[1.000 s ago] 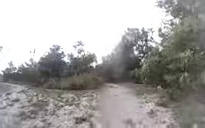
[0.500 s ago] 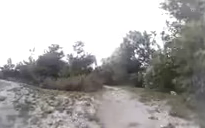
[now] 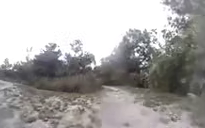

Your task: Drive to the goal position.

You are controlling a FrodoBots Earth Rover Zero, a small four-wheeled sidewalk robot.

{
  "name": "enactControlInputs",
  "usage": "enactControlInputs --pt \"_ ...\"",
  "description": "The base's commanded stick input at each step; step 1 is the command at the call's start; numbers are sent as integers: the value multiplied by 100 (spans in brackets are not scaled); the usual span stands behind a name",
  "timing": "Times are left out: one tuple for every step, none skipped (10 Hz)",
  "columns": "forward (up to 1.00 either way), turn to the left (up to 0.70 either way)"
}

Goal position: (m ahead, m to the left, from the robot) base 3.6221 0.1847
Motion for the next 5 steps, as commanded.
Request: enactControlInputs --pt "85 0" --pt "85 0" --pt "85 0" --pt "85 0" --pt "85 0"
